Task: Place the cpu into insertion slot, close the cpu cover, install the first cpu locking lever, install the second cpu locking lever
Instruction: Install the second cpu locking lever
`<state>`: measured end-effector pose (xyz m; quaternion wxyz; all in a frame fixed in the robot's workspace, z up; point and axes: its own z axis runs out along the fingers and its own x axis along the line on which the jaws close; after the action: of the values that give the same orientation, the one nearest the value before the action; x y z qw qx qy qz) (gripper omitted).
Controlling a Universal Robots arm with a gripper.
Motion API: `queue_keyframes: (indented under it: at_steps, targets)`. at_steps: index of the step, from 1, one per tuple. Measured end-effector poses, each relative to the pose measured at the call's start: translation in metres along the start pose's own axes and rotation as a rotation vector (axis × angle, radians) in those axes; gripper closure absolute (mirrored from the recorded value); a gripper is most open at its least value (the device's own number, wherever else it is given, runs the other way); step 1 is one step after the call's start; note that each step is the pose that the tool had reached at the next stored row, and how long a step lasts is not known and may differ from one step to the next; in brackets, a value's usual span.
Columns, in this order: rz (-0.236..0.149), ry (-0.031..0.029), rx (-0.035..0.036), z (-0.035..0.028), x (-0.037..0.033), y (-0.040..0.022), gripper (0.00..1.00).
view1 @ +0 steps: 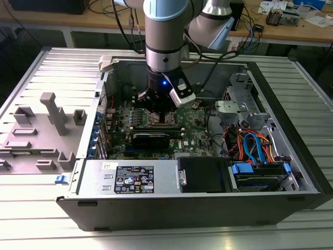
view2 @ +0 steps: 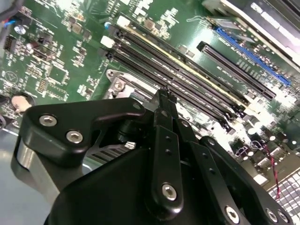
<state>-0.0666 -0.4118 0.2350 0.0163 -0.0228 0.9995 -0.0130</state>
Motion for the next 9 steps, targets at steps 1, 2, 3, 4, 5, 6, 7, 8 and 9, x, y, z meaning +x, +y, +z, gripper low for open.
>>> queue_keyframes:
  at_steps: [1, 2, 3, 4, 5, 6, 7, 8, 9]
  targets:
    - [-0.001, 0.0, -0.0001, 0.0, 0.0, 0.0, 0.89]
    - [-0.001, 0.0, -0.0001, 0.0, 0.0, 0.0, 0.89]
    - [-0.001, 0.0, -0.0001, 0.0, 0.0001, -0.0001, 0.89]
    - [-0.001, 0.0, -0.0001, 0.0, 0.0001, -0.0001, 0.89]
    - [-0.001, 0.0, -0.0001, 0.0, 0.0002, -0.0001, 0.89]
    - [-0.001, 0.0001, -0.0001, 0.0, 0.0002, -0.0001, 0.89]
    - [-0.001, 0.0, -0.0001, 0.0, 0.0001, -0.0001, 0.89]
    - [-0.001, 0.0, -0.0001, 0.0, 0.0001, -0.0001, 0.89]
    - [-0.001, 0.0, -0.0001, 0.0, 0.0001, -0.0001, 0.89]
